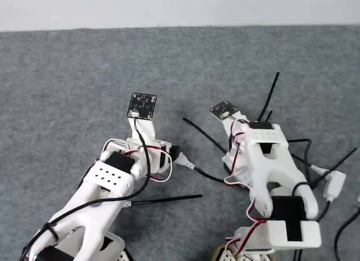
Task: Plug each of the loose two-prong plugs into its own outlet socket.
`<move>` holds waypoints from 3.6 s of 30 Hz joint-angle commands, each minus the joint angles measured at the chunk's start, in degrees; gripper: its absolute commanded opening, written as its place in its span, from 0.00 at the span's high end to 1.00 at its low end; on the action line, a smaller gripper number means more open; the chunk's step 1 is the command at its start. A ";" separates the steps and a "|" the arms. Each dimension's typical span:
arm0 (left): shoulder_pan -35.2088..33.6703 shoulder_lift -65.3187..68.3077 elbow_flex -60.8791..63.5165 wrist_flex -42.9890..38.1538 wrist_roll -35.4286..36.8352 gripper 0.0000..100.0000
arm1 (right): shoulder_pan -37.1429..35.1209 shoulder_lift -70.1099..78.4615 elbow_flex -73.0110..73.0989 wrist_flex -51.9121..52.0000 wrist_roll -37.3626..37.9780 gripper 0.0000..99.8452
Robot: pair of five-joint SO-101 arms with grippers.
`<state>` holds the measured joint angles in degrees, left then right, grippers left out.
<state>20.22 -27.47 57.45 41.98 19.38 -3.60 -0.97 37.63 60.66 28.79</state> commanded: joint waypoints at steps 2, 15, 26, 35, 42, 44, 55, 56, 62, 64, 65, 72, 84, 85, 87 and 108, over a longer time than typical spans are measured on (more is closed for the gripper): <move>-0.53 -1.67 -2.59 3.16 0.44 0.77 | -5.76 -0.48 -8.62 4.79 -20.40 0.99; -5.19 -1.76 -1.80 6.07 3.25 0.77 | -18.51 0.04 -10.11 -1.89 -51.69 0.98; -4.84 -1.76 -1.45 5.80 3.16 0.77 | -16.40 0.04 -14.33 -3.65 -34.90 0.77; -5.19 -1.76 -1.54 5.80 0.88 0.77 | -21.14 -2.95 -16.62 6.81 -31.82 0.79; -5.63 -1.76 -0.84 5.80 0.53 0.77 | -24.48 -3.56 -11.08 3.74 -18.29 0.79; -7.74 -1.76 -0.13 5.63 -1.67 0.77 | -23.34 -3.56 -8.53 1.36 -15.74 0.79; -14.42 -1.76 1.45 5.63 -6.68 0.77 | -23.96 -4.44 -2.02 0.31 -1.76 0.79; -14.33 -1.76 1.36 5.63 -6.68 0.77 | -23.60 -4.97 -2.37 0.48 -1.58 0.79; -14.59 -1.76 1.54 4.13 -6.68 0.77 | -22.99 -16.40 -2.20 8.40 0.26 0.79; -14.59 -1.76 1.54 4.04 -6.68 0.77 | -22.64 -21.41 -0.79 11.65 2.81 0.79; -14.59 -1.76 1.54 4.04 -6.68 0.77 | -21.58 -23.52 0.35 13.05 4.40 0.79; -14.24 -1.76 1.54 4.04 -6.68 0.77 | -9.71 -29.67 14.42 10.95 21.63 0.79; -14.15 -1.76 3.03 1.58 -6.68 0.77 | 0.31 -18.68 20.22 -2.59 33.67 0.81; -14.15 -1.76 3.03 1.58 -6.68 0.77 | 0.13 -17.80 19.60 -2.51 33.76 0.83; -14.15 -1.76 3.03 1.58 -6.68 0.77 | 0.04 -15.69 17.14 -0.75 33.85 0.87; -14.15 -1.76 3.03 1.85 -6.68 0.77 | 1.36 -9.01 7.38 7.08 34.90 0.99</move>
<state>6.15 -27.47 61.05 45.32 13.14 -3.60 -6.15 46.95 66.73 65.98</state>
